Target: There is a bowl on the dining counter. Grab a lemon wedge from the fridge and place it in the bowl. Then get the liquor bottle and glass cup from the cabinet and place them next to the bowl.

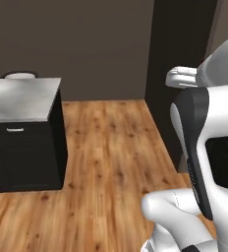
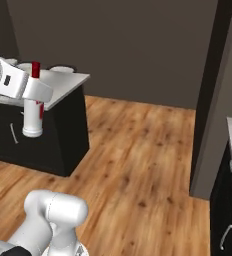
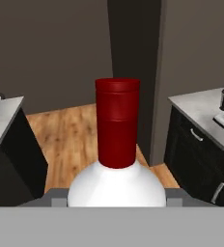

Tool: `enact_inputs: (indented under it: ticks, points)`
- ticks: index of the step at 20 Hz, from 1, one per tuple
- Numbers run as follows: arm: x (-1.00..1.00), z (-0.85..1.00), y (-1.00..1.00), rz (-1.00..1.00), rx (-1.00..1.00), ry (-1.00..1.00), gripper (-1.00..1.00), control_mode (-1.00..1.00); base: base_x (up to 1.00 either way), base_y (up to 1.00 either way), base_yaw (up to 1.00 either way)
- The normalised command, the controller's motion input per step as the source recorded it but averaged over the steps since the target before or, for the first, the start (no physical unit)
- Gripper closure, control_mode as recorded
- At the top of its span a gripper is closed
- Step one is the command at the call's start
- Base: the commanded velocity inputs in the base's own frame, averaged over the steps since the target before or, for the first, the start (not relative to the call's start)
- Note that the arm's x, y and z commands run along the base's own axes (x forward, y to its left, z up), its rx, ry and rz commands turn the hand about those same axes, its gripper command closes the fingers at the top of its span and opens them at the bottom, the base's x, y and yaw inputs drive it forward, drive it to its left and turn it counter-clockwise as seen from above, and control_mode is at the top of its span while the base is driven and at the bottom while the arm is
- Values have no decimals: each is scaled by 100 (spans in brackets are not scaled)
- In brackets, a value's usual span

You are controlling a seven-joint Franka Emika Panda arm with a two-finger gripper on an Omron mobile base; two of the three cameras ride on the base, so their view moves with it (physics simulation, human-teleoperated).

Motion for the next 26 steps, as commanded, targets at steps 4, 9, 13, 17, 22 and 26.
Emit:
enact_inputs:
  ticks: [4,9,13,17,22,26]
  points:
    - [0,0,0,0,0,0,100,100,100,0,0]
    - [0,0,0,0,0,0,100,100,100,0,1]
    - [0,0,0,0,0,0,100,100,100,0,0]
    - [0,0,0,0,0,0,100,100,100,0,2]
    - [0,0,0,0,0,0,100,100,100,0,6]
    - [0,0,0,0,0,0,100,100,100,0,8]
